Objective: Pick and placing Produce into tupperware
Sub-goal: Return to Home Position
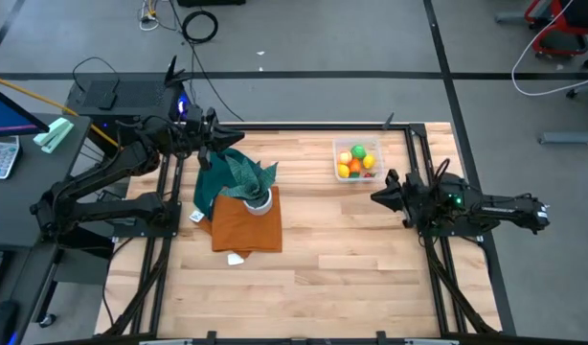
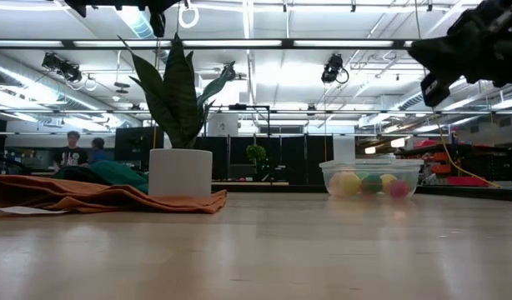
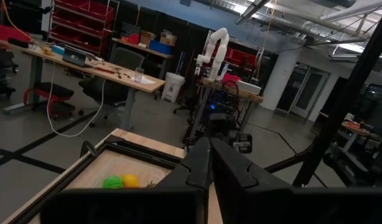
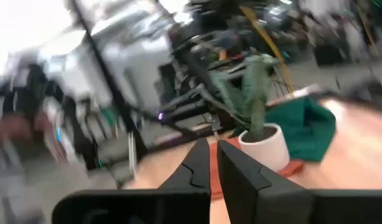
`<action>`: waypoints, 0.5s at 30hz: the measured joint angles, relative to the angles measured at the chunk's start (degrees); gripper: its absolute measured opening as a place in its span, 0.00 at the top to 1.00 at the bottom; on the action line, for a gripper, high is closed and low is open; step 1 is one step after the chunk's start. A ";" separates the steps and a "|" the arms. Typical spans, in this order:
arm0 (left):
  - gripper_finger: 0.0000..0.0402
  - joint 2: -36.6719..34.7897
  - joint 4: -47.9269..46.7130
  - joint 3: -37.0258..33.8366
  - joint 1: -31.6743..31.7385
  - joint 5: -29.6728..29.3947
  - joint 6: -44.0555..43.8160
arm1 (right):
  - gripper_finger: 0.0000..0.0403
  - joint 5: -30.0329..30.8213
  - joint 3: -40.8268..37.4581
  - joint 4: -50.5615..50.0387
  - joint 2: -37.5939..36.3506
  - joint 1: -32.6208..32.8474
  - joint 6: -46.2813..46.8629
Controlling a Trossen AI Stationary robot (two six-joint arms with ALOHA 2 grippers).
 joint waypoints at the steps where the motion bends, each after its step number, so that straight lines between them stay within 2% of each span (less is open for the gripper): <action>1: 0.94 -0.01 0.00 0.00 0.00 0.00 -0.02 | 1.00 -1.75 0.00 -0.06 0.00 0.03 -4.47; 4: 0.95 -0.01 0.00 0.00 -0.02 0.00 -0.04 | 1.00 -2.90 0.00 -0.07 -0.02 0.04 -10.35; 15: 0.95 0.00 0.00 0.00 0.00 0.02 0.08 | 1.00 -2.59 -0.02 -6.16 0.00 0.04 -12.46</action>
